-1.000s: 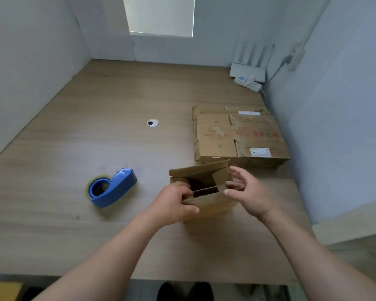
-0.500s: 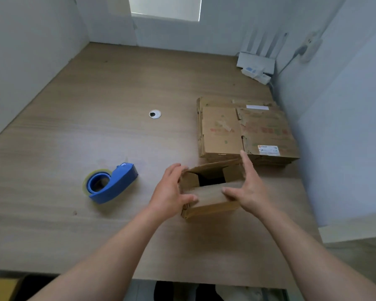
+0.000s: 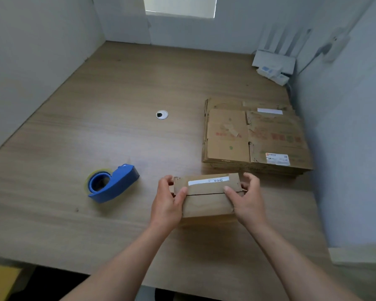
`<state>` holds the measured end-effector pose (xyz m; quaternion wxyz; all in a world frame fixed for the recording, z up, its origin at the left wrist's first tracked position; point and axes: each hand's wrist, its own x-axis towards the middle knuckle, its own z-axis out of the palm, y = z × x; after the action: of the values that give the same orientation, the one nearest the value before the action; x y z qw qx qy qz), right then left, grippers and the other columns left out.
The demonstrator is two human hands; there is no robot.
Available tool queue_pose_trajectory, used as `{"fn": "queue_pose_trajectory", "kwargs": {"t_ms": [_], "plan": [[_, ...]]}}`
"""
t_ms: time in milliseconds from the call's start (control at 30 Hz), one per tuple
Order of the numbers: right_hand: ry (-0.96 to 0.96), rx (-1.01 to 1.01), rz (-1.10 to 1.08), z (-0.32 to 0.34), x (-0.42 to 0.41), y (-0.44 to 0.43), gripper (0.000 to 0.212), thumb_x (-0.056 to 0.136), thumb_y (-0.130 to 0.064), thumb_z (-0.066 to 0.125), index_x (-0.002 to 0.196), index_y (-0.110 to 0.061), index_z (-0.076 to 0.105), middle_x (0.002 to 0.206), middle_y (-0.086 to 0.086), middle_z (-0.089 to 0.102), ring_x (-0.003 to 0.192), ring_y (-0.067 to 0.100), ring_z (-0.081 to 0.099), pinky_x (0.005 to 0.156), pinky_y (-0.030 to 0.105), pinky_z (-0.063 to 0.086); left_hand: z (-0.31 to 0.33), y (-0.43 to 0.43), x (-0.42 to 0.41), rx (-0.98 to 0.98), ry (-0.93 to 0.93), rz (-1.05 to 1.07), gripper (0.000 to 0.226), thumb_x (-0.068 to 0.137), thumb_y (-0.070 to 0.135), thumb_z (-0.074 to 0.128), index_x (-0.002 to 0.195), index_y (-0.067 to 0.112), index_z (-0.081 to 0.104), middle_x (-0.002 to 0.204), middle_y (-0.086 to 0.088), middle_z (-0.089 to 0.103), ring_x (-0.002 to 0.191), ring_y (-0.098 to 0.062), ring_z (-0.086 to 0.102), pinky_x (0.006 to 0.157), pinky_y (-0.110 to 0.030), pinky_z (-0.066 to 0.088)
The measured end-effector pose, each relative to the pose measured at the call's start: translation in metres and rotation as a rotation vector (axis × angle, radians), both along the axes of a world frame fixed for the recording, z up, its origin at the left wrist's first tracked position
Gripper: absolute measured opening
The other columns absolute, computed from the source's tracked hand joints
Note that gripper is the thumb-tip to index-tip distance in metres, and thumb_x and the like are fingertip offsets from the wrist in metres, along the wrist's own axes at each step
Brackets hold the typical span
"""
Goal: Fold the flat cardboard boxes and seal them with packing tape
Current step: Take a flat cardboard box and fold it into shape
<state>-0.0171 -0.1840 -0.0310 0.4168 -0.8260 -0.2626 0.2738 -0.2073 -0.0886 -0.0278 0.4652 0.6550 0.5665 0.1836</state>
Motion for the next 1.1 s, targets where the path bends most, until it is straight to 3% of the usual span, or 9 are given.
{"fn": "queue_pose_trajectory", "kwargs": {"t_ms": [133, 267, 367, 433, 600, 767, 833, 933, 1100], "plan": [[-0.016, -0.073, 0.212, -0.007, 0.011, 0.001, 0.064, 0.099, -0.041, 0.055, 0.156, -0.031, 0.027, 0.138, -0.008, 0.044, 0.118, 0.008, 0.045, 0.105, 0.030, 0.039, -0.001, 0.006, -0.001, -0.132, 0.011, -0.032, 0.053, 0.102, 0.049, 0.040, 0.152, 0.036, 0.030, 0.138, 0.000, 0.053, 0.115, -0.018, 0.056, 0.100, -0.043, 0.050], [-0.010, -0.130, 0.257, 0.001, 0.013, -0.001, 0.048, 0.105, -0.041, 0.040, 0.151, -0.030, 0.031, 0.132, -0.006, 0.046, 0.106, 0.013, 0.050, 0.064, 0.005, 0.043, 0.015, 0.006, -0.002, -0.323, 0.004, -0.043, 0.043, 0.101, 0.054, 0.037, 0.142, 0.043, 0.034, 0.114, 0.000, 0.060, 0.096, -0.025, 0.064, 0.059, -0.045, 0.062], [-0.046, -0.088, 0.208, 0.001, 0.006, -0.013, 0.042, 0.104, -0.043, 0.039, 0.145, -0.031, 0.035, 0.130, -0.004, 0.052, 0.113, 0.018, 0.055, 0.081, 0.025, 0.047, 0.020, 0.003, -0.005, -0.335, -0.076, -0.051, 0.039, 0.100, 0.053, 0.041, 0.137, 0.042, 0.038, 0.110, -0.003, 0.059, 0.091, -0.028, 0.066, 0.053, -0.055, 0.059], [-0.047, -0.047, 0.178, 0.000, -0.002, -0.023, 0.040, 0.103, -0.045, 0.039, 0.140, -0.032, 0.037, 0.123, -0.002, 0.055, 0.105, 0.018, 0.057, 0.072, 0.021, 0.047, 0.024, 0.000, -0.007, -0.351, -0.103, -0.042, 0.035, 0.099, 0.057, 0.041, 0.131, 0.043, 0.042, 0.111, -0.003, 0.058, 0.093, -0.029, 0.064, 0.057, -0.060, 0.059], [-0.139, 0.120, 0.101, -0.005, -0.024, -0.046, 0.051, 0.089, -0.071, 0.034, 0.132, -0.044, 0.038, 0.120, -0.004, 0.058, 0.105, 0.014, 0.059, 0.088, 0.038, 0.052, 0.039, 0.005, -0.005, -0.688, -0.248, 0.181, 0.046, 0.098, 0.068, 0.027, 0.119, 0.037, 0.054, 0.117, 0.003, 0.057, 0.107, -0.024, 0.056, 0.076, -0.057, 0.054], [-0.247, 0.187, 0.088, -0.011, -0.049, -0.059, 0.051, 0.094, -0.063, 0.041, 0.135, -0.033, 0.039, 0.118, -0.003, 0.052, 0.104, 0.011, 0.053, 0.088, 0.024, 0.046, 0.045, 0.000, -0.009, -0.573, -0.428, 0.243, 0.013, 0.097, 0.025, 0.051, 0.109, 0.020, 0.053, 0.102, -0.005, 0.058, 0.087, -0.022, 0.055, 0.066, -0.036, 0.048], [-0.240, 0.148, 0.103, -0.020, -0.059, -0.067, 0.049, 0.095, -0.060, 0.046, 0.132, -0.028, 0.044, 0.118, -0.004, 0.049, 0.105, 0.009, 0.050, 0.088, 0.018, 0.043, 0.033, -0.005, -0.020, -0.560, -0.466, 0.223, 0.033, 0.084, 0.024, 0.060, 0.116, 0.026, 0.052, 0.112, -0.009, 0.060, 0.099, -0.030, 0.058, 0.075, -0.046, 0.053], [-0.143, 0.075, 0.145, -0.033, -0.080, -0.086, 0.036, 0.091, -0.030, 0.069, 0.116, -0.040, 0.044, 0.116, -0.011, 0.054, 0.101, 0.003, 0.053, 0.090, 0.021, 0.046, 0.005, -0.022, -0.047, -0.593, -0.444, 0.187, 0.058, 0.063, 0.021, 0.060, 0.119, 0.031, 0.053, 0.124, -0.012, 0.060, 0.112, -0.038, 0.057, 0.096, -0.059, 0.050], [0.084, 0.119, -0.088, -0.029, -0.101, -0.090, 0.026, 0.092, -0.031, 0.069, 0.105, -0.031, 0.046, 0.102, -0.007, 0.054, 0.096, 0.008, 0.055, 0.076, 0.021, 0.042, -0.008, -0.036, -0.066, -0.604, -0.364, 0.066, 0.058, 0.084, 0.000, 0.057, 0.133, 0.027, 0.045, 0.123, -0.004, 0.060, 0.108, -0.025, 0.059, 0.079, -0.040, 0.055]]}}
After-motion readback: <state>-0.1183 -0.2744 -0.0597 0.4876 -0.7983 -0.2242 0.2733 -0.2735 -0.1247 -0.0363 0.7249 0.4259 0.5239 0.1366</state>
